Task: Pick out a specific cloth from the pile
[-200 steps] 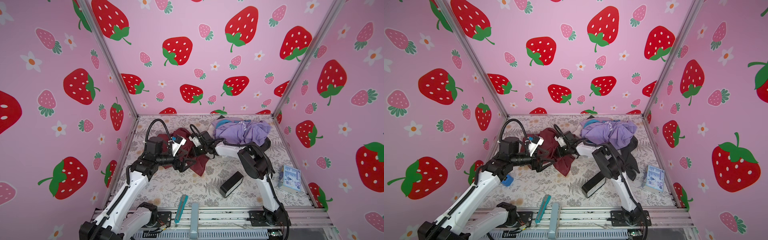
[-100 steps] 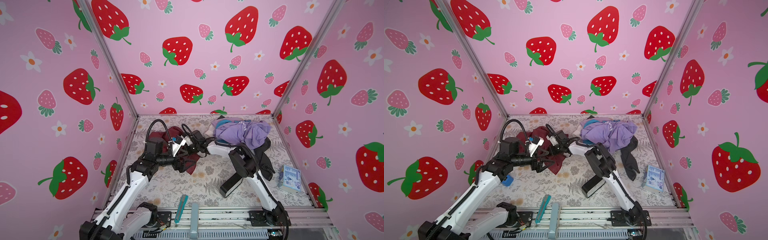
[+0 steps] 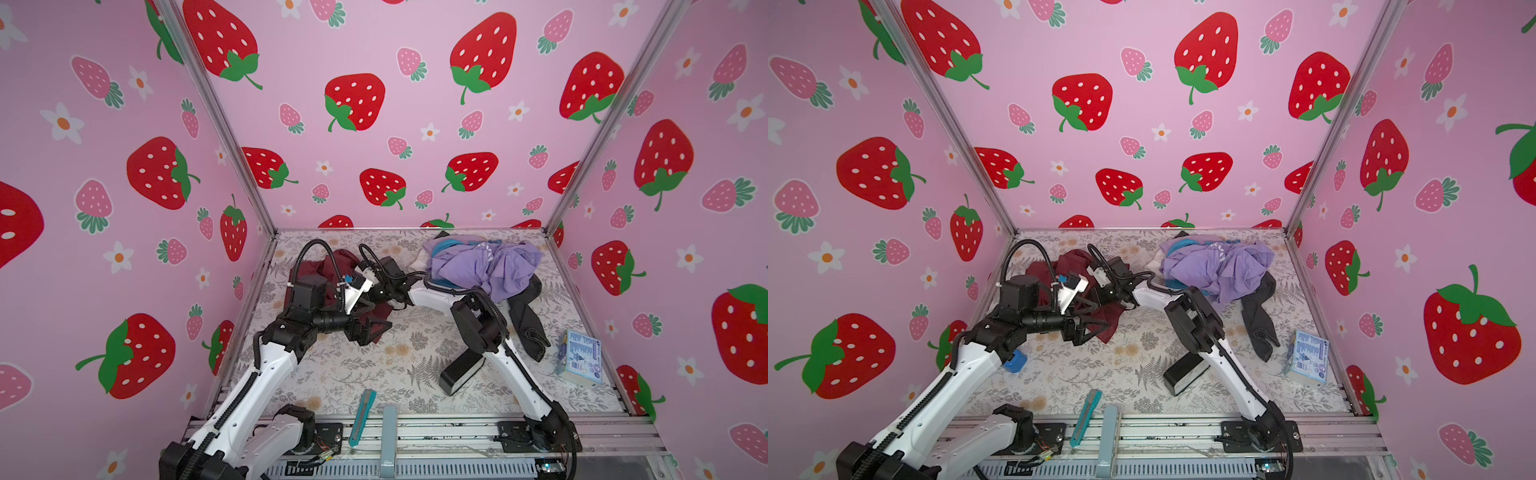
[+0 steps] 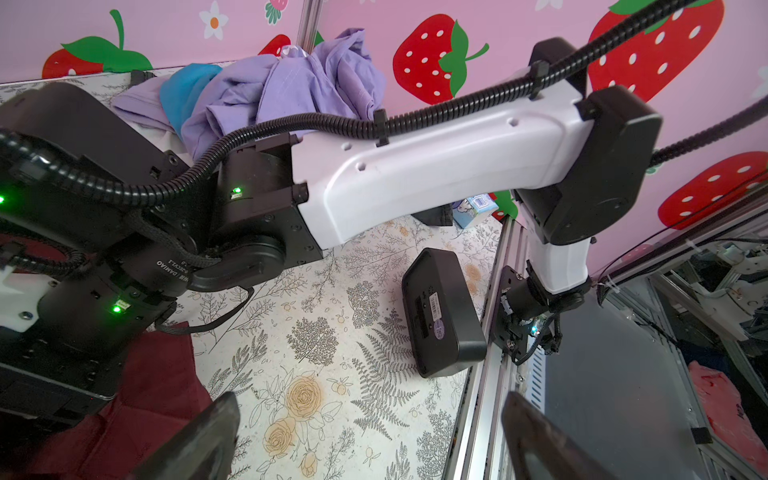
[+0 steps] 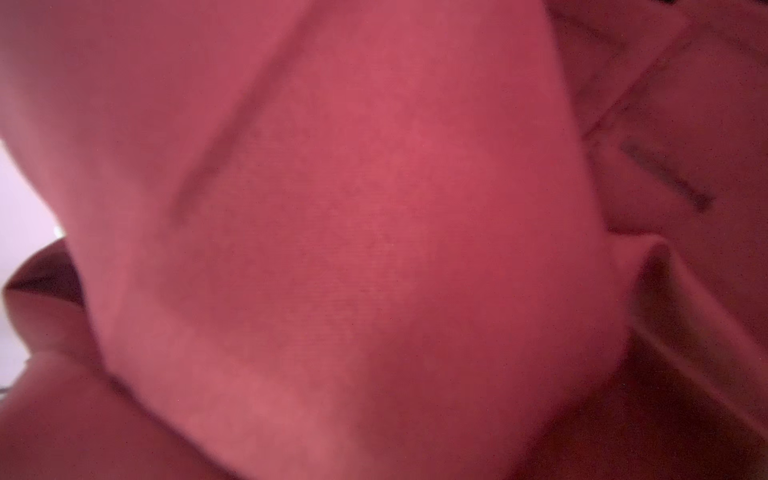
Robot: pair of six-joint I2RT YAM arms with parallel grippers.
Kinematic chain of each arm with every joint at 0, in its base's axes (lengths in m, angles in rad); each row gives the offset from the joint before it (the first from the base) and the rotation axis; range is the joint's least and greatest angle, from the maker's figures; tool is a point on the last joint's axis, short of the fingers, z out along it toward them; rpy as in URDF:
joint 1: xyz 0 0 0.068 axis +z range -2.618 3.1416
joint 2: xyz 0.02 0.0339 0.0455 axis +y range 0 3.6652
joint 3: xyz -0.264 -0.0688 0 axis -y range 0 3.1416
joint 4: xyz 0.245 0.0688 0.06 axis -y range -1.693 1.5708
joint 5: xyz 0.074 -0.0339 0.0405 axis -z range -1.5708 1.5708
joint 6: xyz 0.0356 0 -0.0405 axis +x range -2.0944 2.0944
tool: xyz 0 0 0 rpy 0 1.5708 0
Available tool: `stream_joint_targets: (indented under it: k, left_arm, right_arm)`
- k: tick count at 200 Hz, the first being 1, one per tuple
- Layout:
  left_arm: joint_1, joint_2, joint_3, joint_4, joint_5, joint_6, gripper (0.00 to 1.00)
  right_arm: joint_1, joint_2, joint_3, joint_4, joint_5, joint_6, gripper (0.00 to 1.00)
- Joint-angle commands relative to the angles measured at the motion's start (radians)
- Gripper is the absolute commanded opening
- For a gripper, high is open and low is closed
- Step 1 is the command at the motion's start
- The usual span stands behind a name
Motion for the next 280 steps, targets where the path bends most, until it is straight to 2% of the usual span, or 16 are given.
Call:
stream_joint_targets:
  k: [1, 35, 74, 79, 81, 84, 142, 178, 191, 208, 234, 259, 280]
  left_arm:
    - [0.000, -0.006, -0.003, -0.002, 0.008, 0.019, 0.99]
    - [0.000, -0.007, -0.002, -0.003, 0.008, 0.019, 0.99]
    - [0.000, -0.010, 0.000, -0.002, 0.008, 0.015, 0.99]
    - [0.000, -0.011, 0.000, -0.003, 0.009, 0.015, 0.99]
    - [0.000, -0.011, -0.001, -0.003, 0.008, 0.015, 0.99]
    - [0.000, -0.011, -0.001, -0.003, 0.008, 0.013, 0.99]
    - [-0.004, -0.020, 0.007, -0.003, 0.004, 0.004, 0.99]
    - [-0.029, -0.024, 0.025, -0.022, -0.061, -0.012, 0.99]
    - [-0.045, -0.032, 0.041, -0.031, -0.150, -0.039, 0.99]
    - [-0.055, -0.055, 0.060, -0.049, -0.324, -0.081, 0.99]
    - [-0.057, -0.117, 0.043, -0.044, -0.699, -0.157, 0.99]
    - [-0.057, -0.160, -0.018, 0.021, -1.108, -0.199, 0.99]
    - [-0.056, -0.150, -0.113, 0.170, -1.336, -0.161, 0.99]
  right_arm:
    - [0.010, 0.014, 0.022, -0.028, 0.015, -0.018, 0.49]
    - [0.010, -0.061, -0.062, 0.008, 0.051, -0.031, 0.68]
    - [0.010, -0.194, -0.173, 0.014, 0.114, -0.056, 0.79]
    - [0.009, -0.211, -0.187, 0.012, 0.120, -0.057, 0.83]
    - [0.010, -0.218, -0.193, 0.010, 0.121, -0.059, 0.96]
    - [0.010, -0.227, -0.199, 0.005, 0.127, -0.061, 1.00]
    - [0.006, -0.438, -0.369, -0.081, 0.243, -0.106, 1.00]
    - [-0.030, -0.696, -0.611, -0.110, 0.363, -0.126, 1.00]
    - [-0.052, -0.817, -0.703, -0.112, 0.400, -0.131, 1.00]
    - [-0.086, -0.983, -0.797, -0.130, 0.467, -0.137, 1.00]
    - [-0.144, -1.222, -0.924, -0.156, 0.579, -0.151, 1.00]
    - [-0.237, -1.422, -1.042, -0.171, 0.708, -0.170, 1.00]
    - [-0.335, -1.568, -1.147, -0.146, 0.853, -0.200, 1.00]
